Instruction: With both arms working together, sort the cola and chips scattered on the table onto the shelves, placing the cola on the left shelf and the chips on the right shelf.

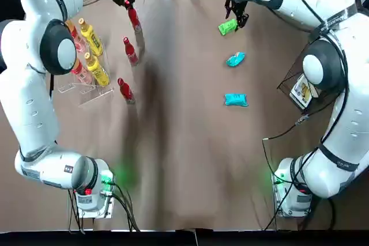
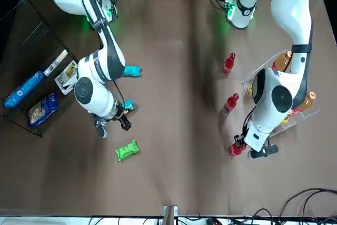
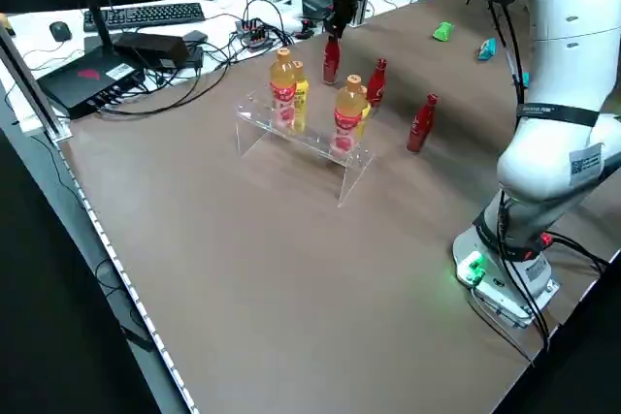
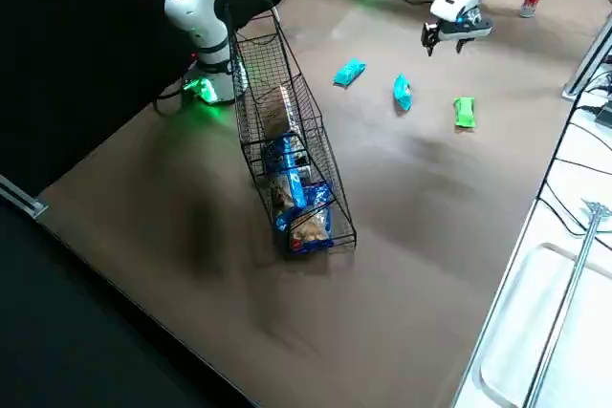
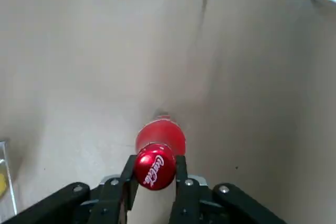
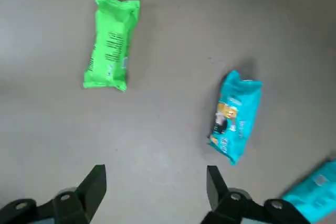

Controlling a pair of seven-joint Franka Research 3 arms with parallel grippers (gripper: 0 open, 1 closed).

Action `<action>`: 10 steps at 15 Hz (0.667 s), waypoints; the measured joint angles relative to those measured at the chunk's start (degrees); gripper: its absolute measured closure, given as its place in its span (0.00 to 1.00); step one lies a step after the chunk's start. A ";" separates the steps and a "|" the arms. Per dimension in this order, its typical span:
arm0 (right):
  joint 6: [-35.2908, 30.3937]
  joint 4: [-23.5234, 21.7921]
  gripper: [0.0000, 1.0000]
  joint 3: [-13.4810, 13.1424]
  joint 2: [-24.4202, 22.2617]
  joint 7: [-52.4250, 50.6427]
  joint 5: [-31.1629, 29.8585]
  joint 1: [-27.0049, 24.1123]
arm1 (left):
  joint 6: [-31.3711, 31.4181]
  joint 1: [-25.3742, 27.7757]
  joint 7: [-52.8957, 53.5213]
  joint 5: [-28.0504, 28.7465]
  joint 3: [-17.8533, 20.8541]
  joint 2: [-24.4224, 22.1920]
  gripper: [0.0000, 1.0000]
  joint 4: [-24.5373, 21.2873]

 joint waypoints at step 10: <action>10.46 0.80 0.15 -0.70 4.39 3.53 -1.28 -0.26 | -21.56 2.29 -2.46 0.41 0.18 -15.64 0.69 1.23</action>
